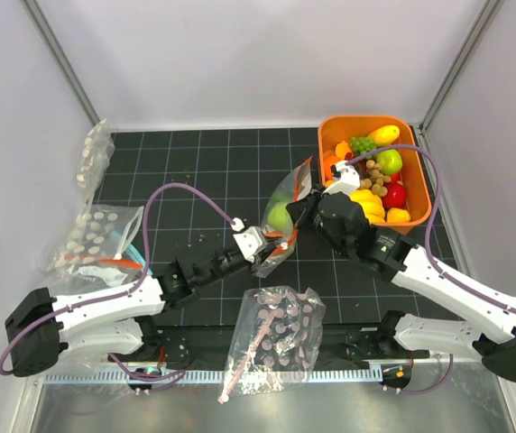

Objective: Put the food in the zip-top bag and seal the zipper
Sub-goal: Zip the zipper food storage bag at the center of the board.

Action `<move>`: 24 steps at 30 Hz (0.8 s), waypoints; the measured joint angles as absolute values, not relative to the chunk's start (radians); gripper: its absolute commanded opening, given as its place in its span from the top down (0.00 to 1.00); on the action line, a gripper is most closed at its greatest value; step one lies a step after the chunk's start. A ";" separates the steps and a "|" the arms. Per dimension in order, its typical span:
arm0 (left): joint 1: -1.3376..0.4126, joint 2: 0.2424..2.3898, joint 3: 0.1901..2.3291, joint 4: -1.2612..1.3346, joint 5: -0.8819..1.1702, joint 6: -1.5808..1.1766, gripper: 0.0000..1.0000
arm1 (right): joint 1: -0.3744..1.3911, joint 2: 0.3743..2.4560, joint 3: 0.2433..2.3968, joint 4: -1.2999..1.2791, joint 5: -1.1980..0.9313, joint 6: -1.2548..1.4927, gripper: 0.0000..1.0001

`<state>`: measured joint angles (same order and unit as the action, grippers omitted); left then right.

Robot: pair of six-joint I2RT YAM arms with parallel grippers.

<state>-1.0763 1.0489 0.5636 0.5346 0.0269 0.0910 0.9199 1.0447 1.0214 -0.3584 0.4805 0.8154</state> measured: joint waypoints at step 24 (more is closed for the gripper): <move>-0.830 0.912 0.541 0.418 -0.049 -0.207 1.00 | 0.919 0.940 0.913 -0.095 0.296 0.318 0.23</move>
